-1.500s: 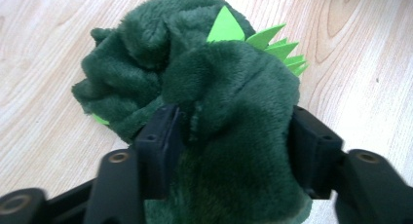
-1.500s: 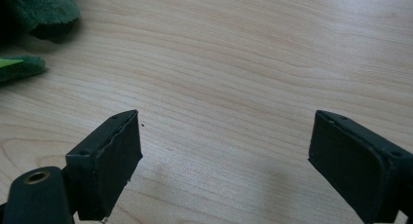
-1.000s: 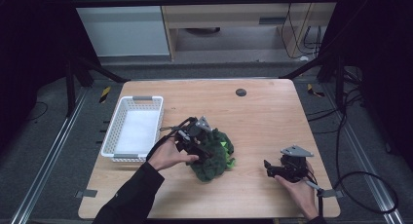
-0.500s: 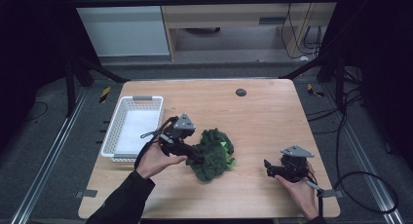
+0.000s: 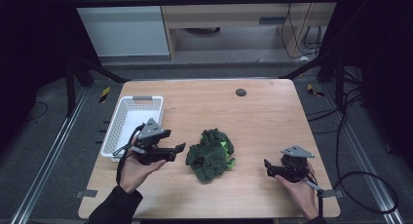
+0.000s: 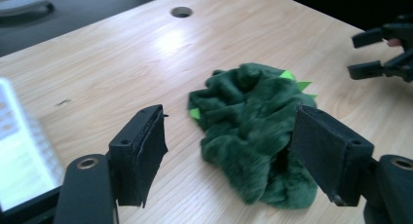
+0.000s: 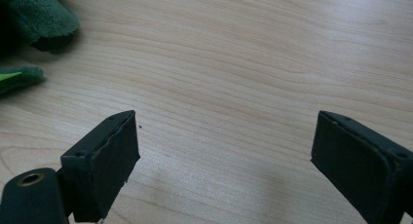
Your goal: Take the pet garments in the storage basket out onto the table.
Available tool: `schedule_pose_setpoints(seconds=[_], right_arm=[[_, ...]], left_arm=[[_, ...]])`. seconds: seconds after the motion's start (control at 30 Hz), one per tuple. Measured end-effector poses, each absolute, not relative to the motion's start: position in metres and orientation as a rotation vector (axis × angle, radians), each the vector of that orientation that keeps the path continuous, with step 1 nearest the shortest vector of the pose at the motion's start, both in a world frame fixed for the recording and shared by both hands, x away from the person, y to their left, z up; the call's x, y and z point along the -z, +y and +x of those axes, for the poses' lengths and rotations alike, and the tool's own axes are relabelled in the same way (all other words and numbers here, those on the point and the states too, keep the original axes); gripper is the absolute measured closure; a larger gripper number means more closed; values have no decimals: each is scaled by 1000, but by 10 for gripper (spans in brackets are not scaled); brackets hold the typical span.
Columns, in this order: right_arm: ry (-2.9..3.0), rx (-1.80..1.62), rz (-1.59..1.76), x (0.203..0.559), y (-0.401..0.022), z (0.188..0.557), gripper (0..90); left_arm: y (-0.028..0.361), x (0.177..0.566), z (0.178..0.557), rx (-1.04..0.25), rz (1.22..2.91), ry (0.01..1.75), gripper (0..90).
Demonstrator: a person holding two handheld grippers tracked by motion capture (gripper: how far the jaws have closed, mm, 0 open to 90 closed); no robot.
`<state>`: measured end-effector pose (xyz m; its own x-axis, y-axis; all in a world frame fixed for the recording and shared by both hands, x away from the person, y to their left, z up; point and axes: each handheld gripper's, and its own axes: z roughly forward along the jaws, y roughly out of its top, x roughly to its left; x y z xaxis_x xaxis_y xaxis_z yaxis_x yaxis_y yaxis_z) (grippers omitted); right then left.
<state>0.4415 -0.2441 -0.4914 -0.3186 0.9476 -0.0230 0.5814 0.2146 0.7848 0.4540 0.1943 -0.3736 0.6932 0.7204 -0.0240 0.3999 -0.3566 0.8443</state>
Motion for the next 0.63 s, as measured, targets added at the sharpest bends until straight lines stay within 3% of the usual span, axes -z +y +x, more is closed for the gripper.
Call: schedule_pose_setpoints(seconds=[0.37,0.63], right_arm=[[1966,-952,1407,491,-243,441,95],[1944,-957,1405,491,-244,439,85]], left_arm=[[263,405,420,-515,1798,1047,362],[297,418,402,-558,1699,1136,371]])
